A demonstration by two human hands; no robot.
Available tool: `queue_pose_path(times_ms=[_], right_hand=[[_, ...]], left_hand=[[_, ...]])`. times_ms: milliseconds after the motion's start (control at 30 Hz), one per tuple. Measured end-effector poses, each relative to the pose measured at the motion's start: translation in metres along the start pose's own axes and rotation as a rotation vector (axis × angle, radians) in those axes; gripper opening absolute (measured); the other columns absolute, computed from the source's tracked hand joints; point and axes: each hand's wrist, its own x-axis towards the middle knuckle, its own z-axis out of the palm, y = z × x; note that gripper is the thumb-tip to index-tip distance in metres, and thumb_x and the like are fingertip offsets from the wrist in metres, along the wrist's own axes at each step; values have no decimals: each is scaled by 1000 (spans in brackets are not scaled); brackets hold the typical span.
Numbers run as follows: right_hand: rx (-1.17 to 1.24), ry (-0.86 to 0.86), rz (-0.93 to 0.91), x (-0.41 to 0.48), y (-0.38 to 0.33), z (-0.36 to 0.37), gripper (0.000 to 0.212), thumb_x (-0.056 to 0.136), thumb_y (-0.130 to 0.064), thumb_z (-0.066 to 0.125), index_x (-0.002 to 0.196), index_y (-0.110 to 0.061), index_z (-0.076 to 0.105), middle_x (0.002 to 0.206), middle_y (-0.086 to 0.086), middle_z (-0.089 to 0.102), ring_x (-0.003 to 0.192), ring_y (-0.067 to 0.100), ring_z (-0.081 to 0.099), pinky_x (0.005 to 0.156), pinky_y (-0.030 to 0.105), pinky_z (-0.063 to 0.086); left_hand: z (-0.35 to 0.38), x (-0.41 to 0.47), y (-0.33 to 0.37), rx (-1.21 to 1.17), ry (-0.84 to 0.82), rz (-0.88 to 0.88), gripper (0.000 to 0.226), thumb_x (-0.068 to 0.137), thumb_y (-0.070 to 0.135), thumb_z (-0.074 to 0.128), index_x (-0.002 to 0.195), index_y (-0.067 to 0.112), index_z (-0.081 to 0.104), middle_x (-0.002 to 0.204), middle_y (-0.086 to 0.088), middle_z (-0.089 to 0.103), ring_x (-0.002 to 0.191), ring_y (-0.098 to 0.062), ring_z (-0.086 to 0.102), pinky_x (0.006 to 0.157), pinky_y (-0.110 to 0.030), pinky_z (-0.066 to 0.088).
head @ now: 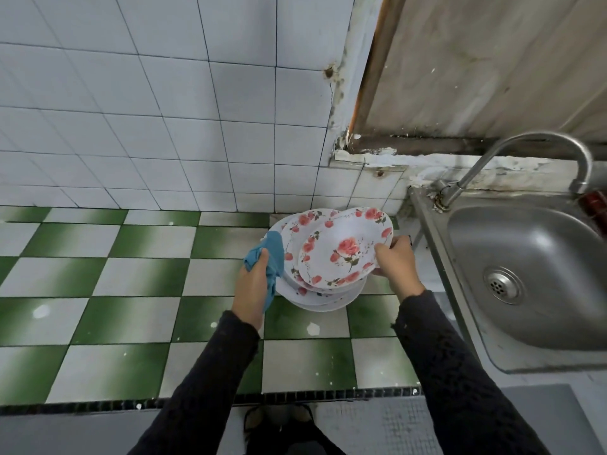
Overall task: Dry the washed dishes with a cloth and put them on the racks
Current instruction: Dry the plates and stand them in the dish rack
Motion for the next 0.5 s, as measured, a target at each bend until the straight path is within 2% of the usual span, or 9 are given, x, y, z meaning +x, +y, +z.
queue_pose_path(times_ms=[100,200,267,333,400,467,500], right_hand=[[12,-39,-40,-4,-13,-7,13,93,-11,54,102,-18,49,112,10,64,101,29,67,82,52,61],[-78,-53,-150,-5,-30,-11,16,97,-11,50,112,-15,48,106,6,63,95,25,67,80,46,61],[-188,-49,-273,-8,-41,-10,11,99,-7,48,109,-11,49,96,3,60,83,18,62,67,35,56],[-300,-46,-380,-11,-48,-10,3,98,-6,47,99,-5,49,85,6,56,69,14,51,56,27,41],[-308,-50,-444,-15,-53,-11,7,99,-7,47,96,-1,49,85,16,58,66,19,48,57,32,40],[-276,-78,-469,-19,-56,-12,8,101,-8,47,98,-1,49,92,18,61,71,25,54,58,40,47],[-265,-85,-480,-23,-57,-13,9,103,-8,47,98,0,48,93,17,61,73,23,55,59,39,48]], left_hand=[[2,1,-4,-1,-8,-7,27,105,27,36,94,10,53,71,-6,49,49,-3,58,49,-19,51],[7,3,-3,18,8,2,26,105,29,37,101,10,54,72,-6,52,51,-6,59,48,-21,51],[10,3,-3,30,39,11,25,105,31,39,99,14,56,73,-4,55,57,-10,60,53,-24,52],[12,2,-4,35,69,14,25,104,33,40,93,16,56,73,-4,53,62,-14,56,58,-29,50],[13,2,-6,29,68,15,26,104,33,40,91,16,55,70,-3,53,62,-16,53,57,-28,48],[15,2,-7,19,71,22,32,104,32,39,83,14,53,59,1,49,55,-12,49,56,-28,45],[15,2,-7,15,76,28,34,104,32,39,79,13,52,53,3,46,50,-10,48,55,-28,44]])
